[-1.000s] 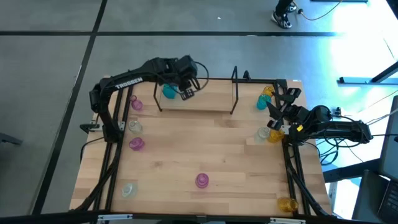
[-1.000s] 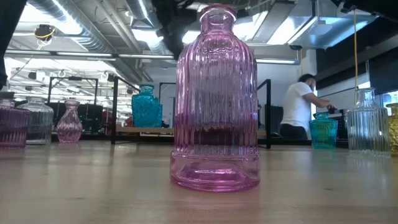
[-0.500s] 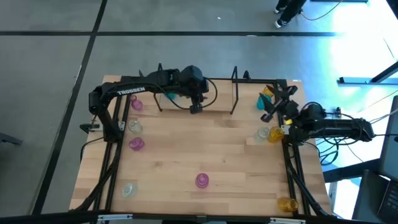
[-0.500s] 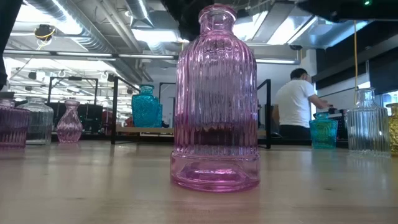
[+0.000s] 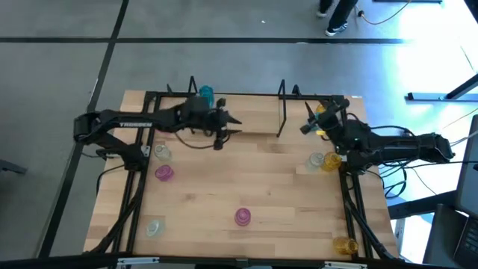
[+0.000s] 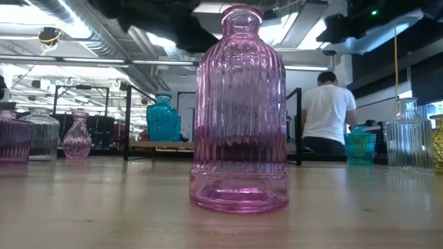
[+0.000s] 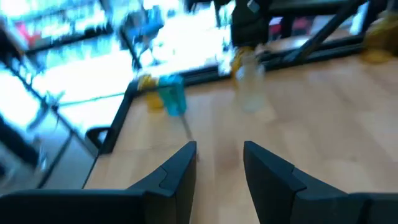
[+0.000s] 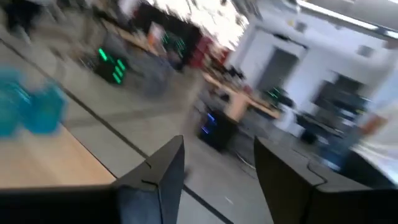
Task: Sort vases onto shelf
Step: Put the blue vase on the shelf aligned with the other blue vases
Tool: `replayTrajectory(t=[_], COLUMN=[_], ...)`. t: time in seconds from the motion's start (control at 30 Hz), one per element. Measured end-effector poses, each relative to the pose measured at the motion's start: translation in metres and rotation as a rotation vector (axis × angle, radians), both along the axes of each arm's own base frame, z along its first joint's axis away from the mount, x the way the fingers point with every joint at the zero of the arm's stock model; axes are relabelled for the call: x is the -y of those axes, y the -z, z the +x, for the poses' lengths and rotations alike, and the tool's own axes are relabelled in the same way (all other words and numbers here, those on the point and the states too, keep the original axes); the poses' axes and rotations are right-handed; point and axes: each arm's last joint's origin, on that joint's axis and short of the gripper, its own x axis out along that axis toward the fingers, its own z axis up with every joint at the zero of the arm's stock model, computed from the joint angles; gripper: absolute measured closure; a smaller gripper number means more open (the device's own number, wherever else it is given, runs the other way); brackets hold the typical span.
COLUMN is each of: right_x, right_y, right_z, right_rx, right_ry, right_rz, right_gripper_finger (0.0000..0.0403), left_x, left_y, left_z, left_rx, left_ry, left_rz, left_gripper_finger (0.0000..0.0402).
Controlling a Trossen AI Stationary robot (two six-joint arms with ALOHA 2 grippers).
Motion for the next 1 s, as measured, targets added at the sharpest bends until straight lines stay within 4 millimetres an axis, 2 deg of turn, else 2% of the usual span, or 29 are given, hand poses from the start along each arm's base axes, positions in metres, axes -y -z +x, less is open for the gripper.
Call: replayTrajectory(t=[0.13, 0.2, 0.33, 0.47, 0.7, 0.83, 1.0], right_x=[0.003, 0.003, 0.006, 0.019, 0.057, 0.074, 0.084], right_y=[-0.019, -0.027, -0.035, -0.043, -0.023, -0.013, -0.002], right_z=[0.006, 0.007, 0.009, 0.010, 0.008, 0.003, 0.001], right_rx=[-0.073, -0.083, -0.074, -0.081, -0.275, -0.337, -0.351], right_ry=[0.194, 0.238, 0.152, 0.096, 0.098, 0.219, 0.293], right_rz=[0.040, 0.077, 0.212, 0.390, 0.736, 0.782, 0.827], right_gripper_finger=[0.0224, 0.0224, 0.0224, 0.0224, 0.0224, 0.0224, 0.0224], left_x=[0.010, 0.014, 0.022, 0.031, 0.046, 0.048, 0.047], left_y=[0.014, 0.020, 0.021, 0.036, 0.057, 0.054, 0.054], left_z=[-0.019, -0.025, -0.035, -0.041, -0.047, -0.046, -0.046], left_rx=[0.040, 0.039, 0.032, -0.036, -0.074, -0.047, -0.045], left_ry=[0.021, 0.025, 0.040, 0.054, 0.060, 0.026, 0.013], left_rz=[0.020, 0.021, 0.002, -0.057, -0.085, -0.063, -0.058], left_gripper_finger=[0.0276, 0.0276, 0.0276, 0.0276, 0.0276, 0.0276, 0.0276])
